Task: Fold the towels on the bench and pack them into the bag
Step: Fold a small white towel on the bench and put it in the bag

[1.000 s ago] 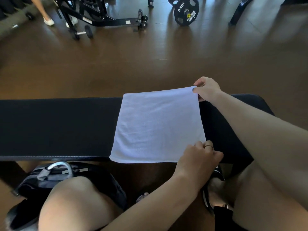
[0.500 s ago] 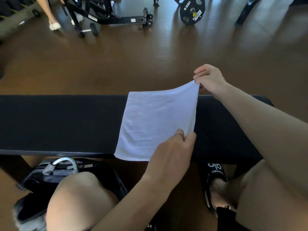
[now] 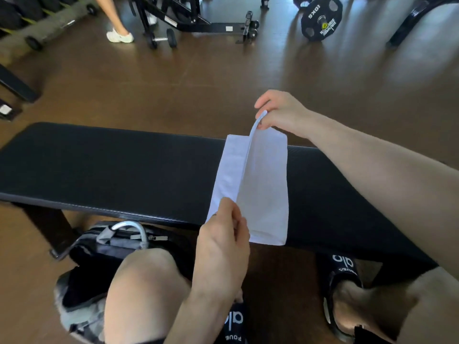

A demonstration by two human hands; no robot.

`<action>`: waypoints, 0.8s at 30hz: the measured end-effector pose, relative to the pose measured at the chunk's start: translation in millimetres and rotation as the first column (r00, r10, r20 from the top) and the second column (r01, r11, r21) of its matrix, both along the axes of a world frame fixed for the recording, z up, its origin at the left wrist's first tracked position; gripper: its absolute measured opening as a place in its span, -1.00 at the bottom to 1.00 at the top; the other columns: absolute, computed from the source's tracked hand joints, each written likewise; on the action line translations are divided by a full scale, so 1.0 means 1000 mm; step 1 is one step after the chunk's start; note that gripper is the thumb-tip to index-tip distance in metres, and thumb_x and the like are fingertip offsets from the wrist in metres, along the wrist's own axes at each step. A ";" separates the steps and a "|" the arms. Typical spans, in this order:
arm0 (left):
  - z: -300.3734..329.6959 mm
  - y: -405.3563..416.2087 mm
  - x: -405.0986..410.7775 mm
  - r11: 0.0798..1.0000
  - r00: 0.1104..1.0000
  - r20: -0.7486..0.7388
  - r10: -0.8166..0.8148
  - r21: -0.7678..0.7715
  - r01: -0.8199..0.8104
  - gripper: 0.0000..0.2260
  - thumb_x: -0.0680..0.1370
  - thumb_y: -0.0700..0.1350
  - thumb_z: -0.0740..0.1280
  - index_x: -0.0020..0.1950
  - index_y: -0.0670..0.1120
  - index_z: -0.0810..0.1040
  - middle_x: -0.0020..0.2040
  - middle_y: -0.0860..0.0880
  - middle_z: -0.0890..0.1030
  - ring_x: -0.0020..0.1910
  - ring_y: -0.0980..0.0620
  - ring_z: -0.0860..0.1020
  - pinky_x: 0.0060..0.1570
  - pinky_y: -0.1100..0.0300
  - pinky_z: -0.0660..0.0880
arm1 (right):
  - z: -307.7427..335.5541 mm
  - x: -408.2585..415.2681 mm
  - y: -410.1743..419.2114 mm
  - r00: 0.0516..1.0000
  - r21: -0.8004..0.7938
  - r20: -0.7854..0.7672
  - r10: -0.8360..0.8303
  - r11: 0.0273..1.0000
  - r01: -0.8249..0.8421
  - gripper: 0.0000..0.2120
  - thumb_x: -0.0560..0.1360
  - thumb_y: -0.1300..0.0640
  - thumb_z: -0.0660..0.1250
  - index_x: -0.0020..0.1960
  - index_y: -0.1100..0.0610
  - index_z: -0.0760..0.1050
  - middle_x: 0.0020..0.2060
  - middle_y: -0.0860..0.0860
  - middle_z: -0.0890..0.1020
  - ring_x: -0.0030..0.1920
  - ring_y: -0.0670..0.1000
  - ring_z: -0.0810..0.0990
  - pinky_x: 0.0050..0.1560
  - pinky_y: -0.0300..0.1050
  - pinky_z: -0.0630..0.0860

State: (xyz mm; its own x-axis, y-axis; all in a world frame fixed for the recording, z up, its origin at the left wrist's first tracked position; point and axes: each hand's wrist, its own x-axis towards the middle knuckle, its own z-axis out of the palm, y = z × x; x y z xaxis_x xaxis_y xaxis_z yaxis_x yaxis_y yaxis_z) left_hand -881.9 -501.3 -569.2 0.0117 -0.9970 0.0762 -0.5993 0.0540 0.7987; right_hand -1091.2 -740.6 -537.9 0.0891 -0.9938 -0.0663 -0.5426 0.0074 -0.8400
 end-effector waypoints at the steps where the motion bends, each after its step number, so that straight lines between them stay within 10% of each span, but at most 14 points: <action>1: -0.002 0.001 0.004 1.000 1.000 -0.016 0.010 0.010 -0.010 -0.77 0.62 -0.22 0.29 -0.15 0.05 0.34 -0.31 0.03 0.54 -0.31 -0.01 0.63 -0.29 -0.01 0.55 | -0.001 0.008 -0.005 0.996 -0.001 -0.083 0.035 0.999 -0.035 -0.60 0.28 0.35 0.43 0.07 0.06 0.55 -0.10 0.00 0.72 -0.09 0.00 0.70 -0.03 -0.08 0.62; 20: -0.024 -0.014 0.034 0.960 0.981 0.070 0.180 0.204 -0.191 -0.91 0.66 -0.22 0.14 0.06 -0.02 0.34 -0.17 -0.01 0.54 -0.24 0.14 0.49 -0.33 0.34 0.39 | -0.057 0.072 -0.031 0.856 -0.041 -0.508 0.092 0.991 -0.130 -0.76 0.51 0.21 0.16 -0.04 0.16 0.61 -0.07 0.06 0.66 -0.11 0.10 0.56 -0.13 -0.08 0.46; 24: -0.025 -0.016 0.034 0.962 0.978 0.136 0.157 0.203 -0.183 -0.92 0.67 -0.20 0.10 0.08 -0.03 0.32 -0.21 -0.02 0.53 -0.31 0.13 0.47 -0.34 0.35 0.41 | -0.067 0.075 -0.031 0.835 -0.013 -0.549 0.034 0.999 -0.049 -0.70 0.43 0.06 0.02 -0.15 -0.21 0.50 -0.12 -0.11 0.60 -0.02 0.13 0.57 -0.03 0.02 0.55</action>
